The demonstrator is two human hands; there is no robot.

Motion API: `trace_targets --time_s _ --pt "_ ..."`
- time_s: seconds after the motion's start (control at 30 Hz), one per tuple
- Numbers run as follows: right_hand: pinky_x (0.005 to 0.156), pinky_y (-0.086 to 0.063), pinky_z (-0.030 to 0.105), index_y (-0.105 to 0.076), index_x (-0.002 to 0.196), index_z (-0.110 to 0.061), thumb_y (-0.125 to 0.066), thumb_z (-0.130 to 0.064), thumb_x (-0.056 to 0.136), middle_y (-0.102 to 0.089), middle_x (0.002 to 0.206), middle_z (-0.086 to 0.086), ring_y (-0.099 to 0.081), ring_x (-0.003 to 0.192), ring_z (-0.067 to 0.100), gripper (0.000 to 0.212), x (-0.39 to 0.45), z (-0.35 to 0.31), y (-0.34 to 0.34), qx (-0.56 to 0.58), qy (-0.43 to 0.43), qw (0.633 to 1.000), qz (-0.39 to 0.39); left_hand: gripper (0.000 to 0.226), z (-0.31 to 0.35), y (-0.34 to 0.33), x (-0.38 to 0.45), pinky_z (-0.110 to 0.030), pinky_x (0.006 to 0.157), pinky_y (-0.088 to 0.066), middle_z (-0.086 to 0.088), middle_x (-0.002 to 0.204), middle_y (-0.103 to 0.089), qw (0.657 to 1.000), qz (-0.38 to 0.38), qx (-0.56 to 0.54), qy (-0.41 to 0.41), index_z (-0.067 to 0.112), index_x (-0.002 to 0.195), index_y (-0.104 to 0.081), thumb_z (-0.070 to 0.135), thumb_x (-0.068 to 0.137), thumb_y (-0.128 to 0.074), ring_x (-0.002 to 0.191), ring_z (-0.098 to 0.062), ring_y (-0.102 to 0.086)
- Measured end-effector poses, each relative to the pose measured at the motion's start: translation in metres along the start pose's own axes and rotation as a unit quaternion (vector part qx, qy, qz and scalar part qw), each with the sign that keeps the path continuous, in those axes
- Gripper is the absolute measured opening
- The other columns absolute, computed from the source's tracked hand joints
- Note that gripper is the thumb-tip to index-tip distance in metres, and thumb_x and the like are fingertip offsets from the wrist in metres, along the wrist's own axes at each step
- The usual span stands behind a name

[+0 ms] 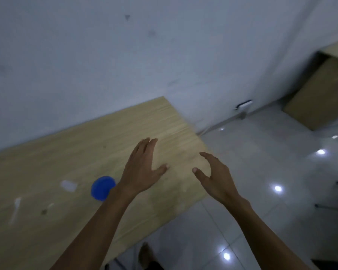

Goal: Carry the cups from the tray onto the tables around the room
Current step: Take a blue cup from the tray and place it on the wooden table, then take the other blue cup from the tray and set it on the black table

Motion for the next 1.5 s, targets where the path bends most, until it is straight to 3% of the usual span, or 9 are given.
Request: trace_targets --time_s 0.13,0.4,0.5,0.6,0.7,0.97,1.13,1.23,1.5 --pt "0.104 -0.037 0.037 -0.036 0.145 -0.026 -0.057 -0.046 0.091 -0.042 0.149 -0.002 -0.043 0.132 0.02 0.061 -0.049 0.067 0.088 -0.044 -0.032 0.996 0.066 0.078 0.106 -0.056 0.002 -0.043 0.113 -0.034 -0.015 0.146 -0.045 0.996 -0.023 -0.017 -0.085 0.008 0.142 -0.042 0.06 0.084 -0.044 0.139 -0.031 -0.037" --pt "0.105 -0.036 0.034 -0.037 0.145 -0.023 -0.056 -0.046 0.091 -0.041 0.15 0.001 -0.04 0.135 0.018 0.061 -0.175 0.214 0.243 -0.073 -0.146 0.968 0.189 0.084 0.309 -0.191 -0.023 -0.042 0.118 -0.025 -0.011 0.155 -0.037 0.97 -0.128 -0.015 -0.207 0.013 0.145 -0.039 0.067 0.081 -0.038 0.146 -0.027 -0.027" --pt "0.105 -0.036 0.033 -0.04 0.143 -0.021 -0.059 -0.044 0.09 -0.041 0.149 0.002 -0.04 0.135 0.018 0.061 -0.22 0.263 0.287 -0.057 -0.189 0.953 0.231 0.081 0.38 -0.233 -0.033 -0.041 0.119 -0.024 -0.011 0.155 -0.036 0.954 -0.155 -0.013 -0.255 0.013 0.145 -0.04 0.066 0.083 -0.042 0.146 -0.026 -0.027" --pt "0.107 -0.037 0.035 -0.04 0.144 -0.022 -0.061 -0.043 0.088 -0.039 0.15 0.001 -0.038 0.137 0.019 0.063 -0.258 0.304 0.322 -0.037 -0.232 0.934 0.268 0.069 0.445 -0.269 -0.044 -0.04 0.118 -0.023 -0.011 0.156 -0.034 0.935 -0.178 -0.005 -0.307 0.014 0.145 -0.04 0.052 0.091 -0.055 0.147 -0.025 -0.024" --pt "0.104 -0.042 0.041 -0.037 0.144 -0.025 -0.061 -0.044 0.087 -0.036 0.15 -0.001 -0.039 0.135 0.019 0.065 -0.29 0.339 0.356 -0.032 -0.27 0.911 0.31 0.067 0.505 -0.306 -0.055 -0.038 0.118 -0.022 -0.011 0.156 -0.033 0.912 -0.204 -0.003 -0.357 0.014 0.146 -0.039 0.049 0.091 -0.056 0.147 -0.024 -0.024" --pt "0.11 -0.032 0.038 -0.033 0.147 -0.022 -0.062 -0.045 0.087 -0.029 0.157 0.006 -0.025 0.144 0.021 0.07 -0.344 0.442 0.442 -0.023 -0.357 0.853 0.38 0.067 0.644 -0.41 -0.063 -0.033 0.116 -0.023 -0.008 0.158 -0.03 0.831 -0.296 -0.004 -0.47 0.016 0.147 -0.036 0.047 0.092 -0.057 0.147 -0.02 -0.022" --pt "0.109 -0.036 0.042 -0.037 0.145 -0.021 -0.063 -0.045 0.086 -0.032 0.155 0.008 -0.03 0.142 0.024 0.069 -0.374 0.511 0.506 -0.018 -0.42 0.802 0.423 0.064 0.742 -0.48 -0.055 -0.032 0.113 -0.028 -0.006 0.154 -0.036 0.781 -0.349 -0.026 -0.518 0.016 0.145 -0.039 0.045 0.092 -0.059 0.142 -0.021 -0.032" --pt "0.109 -0.036 0.043 -0.036 0.145 -0.022 -0.062 -0.048 0.086 -0.032 0.155 0.007 -0.03 0.142 0.024 0.07 -0.379 0.533 0.527 -0.014 -0.439 0.791 0.426 0.063 0.783 -0.503 -0.056 -0.033 0.111 -0.035 -0.003 0.149 -0.042 0.754 -0.367 -0.039 -0.543 0.015 0.143 -0.042 0.045 0.091 -0.06 0.136 -0.02 -0.04" --pt "0.105 -0.04 0.041 -0.04 0.143 -0.019 -0.062 -0.047 0.085 -0.039 0.148 0.005 -0.04 0.134 0.023 0.068 -0.411 0.606 0.589 -0.003 -0.492 0.732 0.471 0.064 0.896 -0.594 -0.072 -0.033 0.11 -0.034 -0.005 0.15 -0.04 0.696 -0.417 -0.048 -0.583 0.013 0.144 -0.04 0.042 0.091 -0.062 0.138 -0.022 -0.038"
Point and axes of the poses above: each hand's wrist, its own x-axis towards the middle knuckle, its own y-axis out of the back of the hand, z = x × y, the point moved 9 cm from there along x, towards the middle knuckle
